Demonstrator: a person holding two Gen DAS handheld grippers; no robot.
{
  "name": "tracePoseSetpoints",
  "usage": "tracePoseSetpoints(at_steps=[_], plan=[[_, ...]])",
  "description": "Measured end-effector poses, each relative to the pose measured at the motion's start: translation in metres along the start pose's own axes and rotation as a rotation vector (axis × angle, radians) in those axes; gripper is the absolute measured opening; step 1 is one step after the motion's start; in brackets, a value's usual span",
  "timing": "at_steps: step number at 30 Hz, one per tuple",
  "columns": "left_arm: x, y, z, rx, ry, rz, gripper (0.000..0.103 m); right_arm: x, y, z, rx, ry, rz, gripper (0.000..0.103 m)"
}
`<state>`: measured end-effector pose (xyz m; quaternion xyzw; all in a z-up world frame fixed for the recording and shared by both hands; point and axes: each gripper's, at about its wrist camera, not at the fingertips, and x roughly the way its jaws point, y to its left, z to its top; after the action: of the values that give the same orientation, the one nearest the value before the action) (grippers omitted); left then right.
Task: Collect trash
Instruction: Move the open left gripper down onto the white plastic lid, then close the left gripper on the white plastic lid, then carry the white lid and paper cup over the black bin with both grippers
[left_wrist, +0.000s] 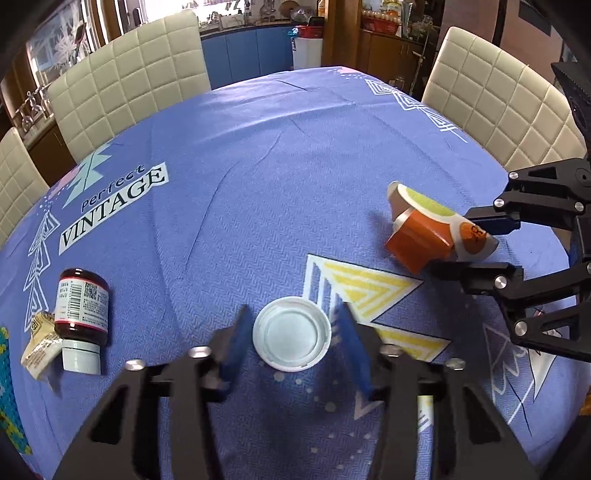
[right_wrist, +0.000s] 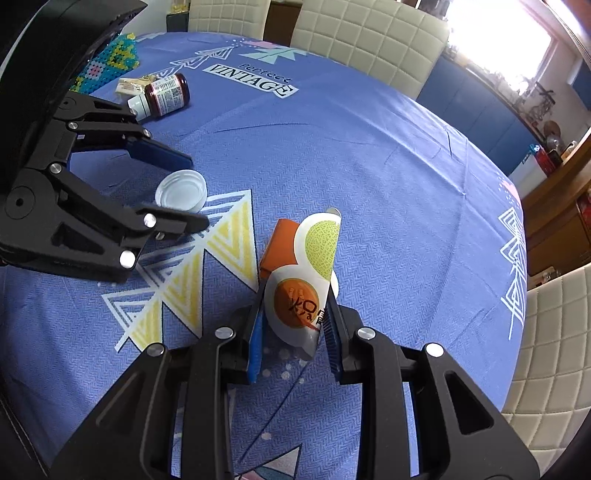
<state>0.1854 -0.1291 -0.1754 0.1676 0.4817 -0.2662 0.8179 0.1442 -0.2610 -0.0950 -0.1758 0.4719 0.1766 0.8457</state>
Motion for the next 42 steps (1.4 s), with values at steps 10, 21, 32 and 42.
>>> tracePoseSetpoints(at_steps=[10, 21, 32, 42], plan=[[-0.025, -0.011, 0.0, 0.014, -0.029, 0.005, 0.039, -0.03, 0.007, -0.001, -0.016, -0.024, -0.026, 0.029], [-0.067, -0.054, -0.005, 0.093, -0.083, -0.005, 0.039, -0.084, 0.009, -0.04, 0.02, -0.039, -0.086, 0.029], [-0.095, -0.128, -0.012, 0.197, -0.119, -0.054, 0.039, -0.141, -0.001, -0.104, 0.098, -0.035, -0.162, 0.029], [-0.109, -0.201, -0.007, 0.294, -0.143, -0.108, 0.039, -0.189, -0.024, -0.173, 0.183, -0.017, -0.23, 0.029]])
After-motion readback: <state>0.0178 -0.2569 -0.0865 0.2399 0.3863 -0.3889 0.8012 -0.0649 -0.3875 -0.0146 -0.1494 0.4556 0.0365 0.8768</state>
